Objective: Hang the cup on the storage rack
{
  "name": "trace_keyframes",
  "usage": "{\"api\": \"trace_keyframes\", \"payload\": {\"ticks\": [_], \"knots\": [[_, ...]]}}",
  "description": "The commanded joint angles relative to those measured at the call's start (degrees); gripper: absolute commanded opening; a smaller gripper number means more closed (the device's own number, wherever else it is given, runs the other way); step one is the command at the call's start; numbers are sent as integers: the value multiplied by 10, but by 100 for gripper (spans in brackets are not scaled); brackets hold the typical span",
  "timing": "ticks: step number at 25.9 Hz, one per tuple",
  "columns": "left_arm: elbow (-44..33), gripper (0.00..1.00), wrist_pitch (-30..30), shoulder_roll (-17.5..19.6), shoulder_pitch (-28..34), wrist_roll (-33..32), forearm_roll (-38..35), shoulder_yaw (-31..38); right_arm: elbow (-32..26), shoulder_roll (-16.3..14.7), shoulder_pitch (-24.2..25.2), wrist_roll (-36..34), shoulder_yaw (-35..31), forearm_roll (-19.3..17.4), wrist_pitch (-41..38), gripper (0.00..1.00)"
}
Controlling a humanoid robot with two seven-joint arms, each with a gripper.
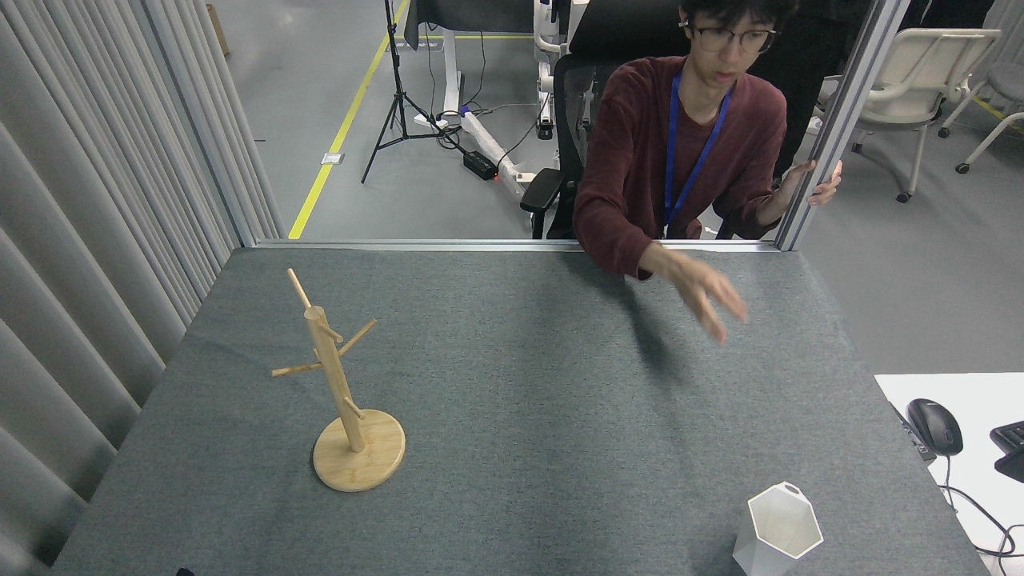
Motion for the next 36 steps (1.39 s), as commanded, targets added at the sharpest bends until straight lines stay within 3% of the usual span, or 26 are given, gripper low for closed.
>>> {"api": "trace_keyframes", "payload": {"ticks": [1, 7, 10, 13, 36], "knots": [[0, 100, 2, 1, 3, 3, 5, -1, 0, 1, 0, 0, 0, 0, 0, 98], [0, 100, 8, 1, 3, 7, 6, -2, 9, 3, 0, 2, -2, 0, 5, 98], [0, 100, 9, 1, 3, 19, 6, -1, 38, 32, -15, 15, -27, -1, 22, 98], [1, 100, 9, 1, 3, 19, 7, 0, 60, 40, -48, 40, -34, -1, 28, 98], [1, 100, 22, 1, 3, 19, 10, 7, 131, 30, -141, 45, -29, 3, 26, 98]]}}
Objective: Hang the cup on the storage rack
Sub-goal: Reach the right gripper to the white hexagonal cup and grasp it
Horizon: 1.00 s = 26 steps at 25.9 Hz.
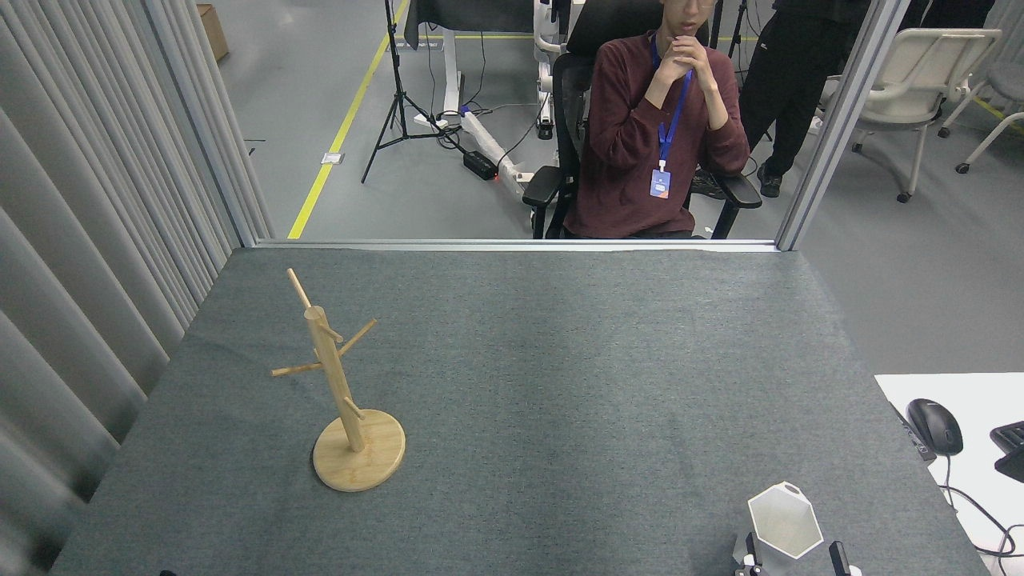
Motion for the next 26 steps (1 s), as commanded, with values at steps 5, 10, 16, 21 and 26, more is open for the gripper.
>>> {"api": "trace_keyframes", "payload": {"ticks": [5, 10, 16, 21, 26], "knots": [[0, 100, 0, 1, 0, 0, 0, 5, 34, 0, -30, -1, 0, 1, 0, 98], [-1, 100, 0, 0, 0, 0, 0, 5, 43, 0, -32, -2, 3, 6, -4, 44], [-1, 100, -3, -4, -2, 3, -1, -4, 37, 0, -34, -7, 5, 0, -13, 40], [2, 100, -22, -13, -79, -2, -84, -89, -10, -10, -88, -5, -6, -10, -12, 40], [31, 100, -31, -67, -138, -17, -194, -209, -34, 62, -148, -1, 21, -6, -7, 40]]}}
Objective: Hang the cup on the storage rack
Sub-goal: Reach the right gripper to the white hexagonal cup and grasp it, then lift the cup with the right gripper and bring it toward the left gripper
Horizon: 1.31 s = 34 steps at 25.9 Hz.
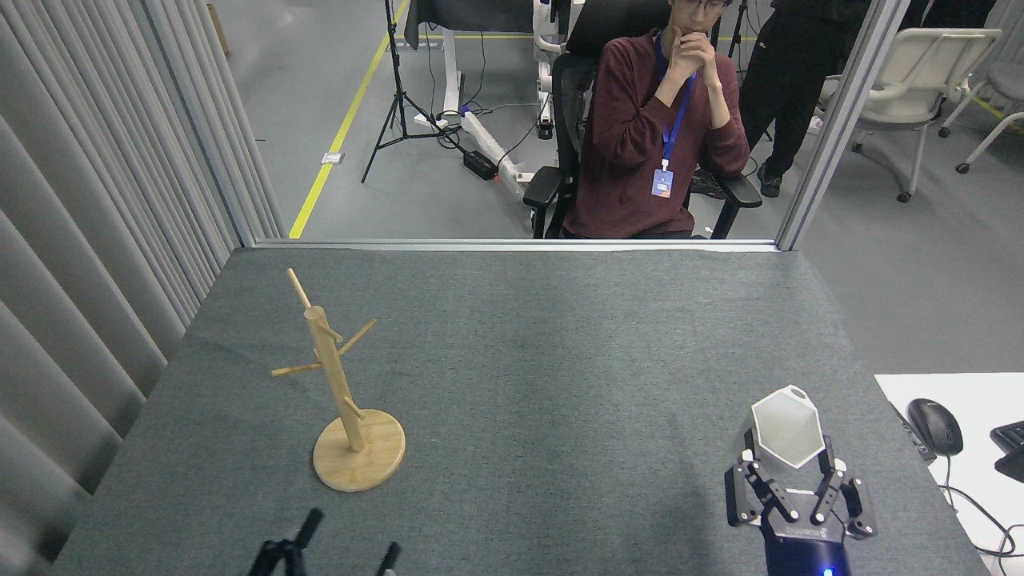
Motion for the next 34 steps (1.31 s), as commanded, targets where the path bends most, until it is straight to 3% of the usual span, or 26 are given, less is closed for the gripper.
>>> {"api": "trace_keyframes", "payload": {"ticks": [1, 5, 10, 16, 22, 27, 34], "knots": [[31, 100, -6, -45, -44, -20, -68, -80, -20, 58, -29, 6, 43, 11, 4, 39], [69, 100, 1, -60, -67, -41, -90, -148, -34, 77, -24, 6, 170, 74, 39, 39], [86, 100, 26, -62, -70, -50, -122, -154, -35, 83, 11, 5, 297, 123, 86, 39], [87, 99, 64, -61, -70, -53, -129, -151, -53, 71, 50, 3, 351, 136, 99, 39], [87, 99, 106, -61, -70, -76, -133, -150, -55, 68, 56, 3, 375, 140, 107, 39], [82, 99, 109, -60, -70, -77, -133, -147, -45, 69, 57, 2, 411, 159, 126, 39], [78, 99, 108, -60, -70, -78, -128, -144, -40, 67, 63, 0, 413, 162, 125, 39]]}}
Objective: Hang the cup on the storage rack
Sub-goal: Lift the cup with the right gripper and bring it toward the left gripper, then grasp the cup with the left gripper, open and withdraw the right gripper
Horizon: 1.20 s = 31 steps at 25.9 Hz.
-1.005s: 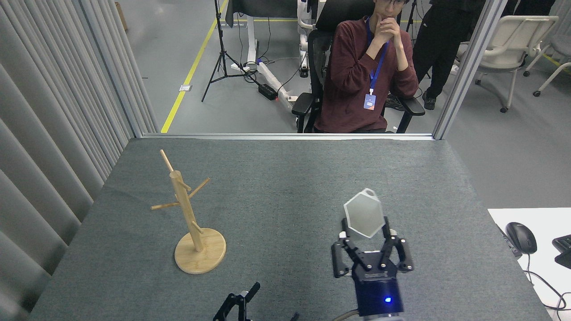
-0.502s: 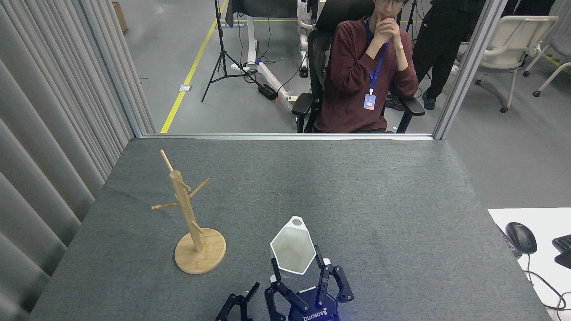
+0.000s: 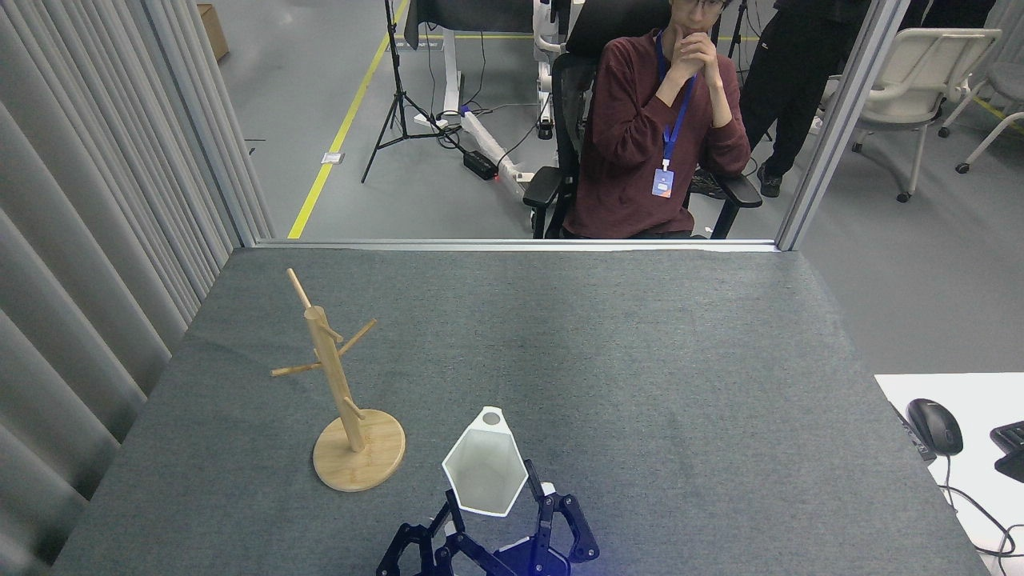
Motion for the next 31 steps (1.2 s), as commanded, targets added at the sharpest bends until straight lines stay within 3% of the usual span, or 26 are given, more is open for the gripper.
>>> {"api": "trace_keyframes", "payload": {"ticks": [1, 19, 20, 22, 23, 28, 29, 30, 31], "knots": [[-4, 99, 0, -1, 0, 0, 3, 4, 4, -1, 4, -1, 2, 1, 1, 39], [-29, 99, -31, -4, -17, -2, 33, 34, 13, -15, 30, -25, 28, 15, 1, 39], [-30, 89, -36, -3, -16, -2, 31, 34, 13, -15, 31, -25, 28, 15, 1, 39], [-34, 40, -42, -3, -15, -2, 24, 34, 13, -15, 31, -26, 28, 15, 1, 41], [-34, 21, -43, -3, -15, -1, 24, 34, 13, -15, 31, -26, 28, 15, 1, 41], [-36, 10, -58, -3, -18, 0, 24, 35, 13, -15, 32, -27, 28, 14, 1, 44], [-36, 10, -58, -3, -18, 0, 24, 36, 13, -15, 32, -27, 27, 14, 1, 50], [-36, 10, -58, -3, -18, 0, 24, 36, 13, -15, 32, -27, 27, 13, 1, 63], [-35, 10, -58, -3, -18, 0, 24, 36, 13, -15, 32, -29, 26, 12, 1, 81]]}}
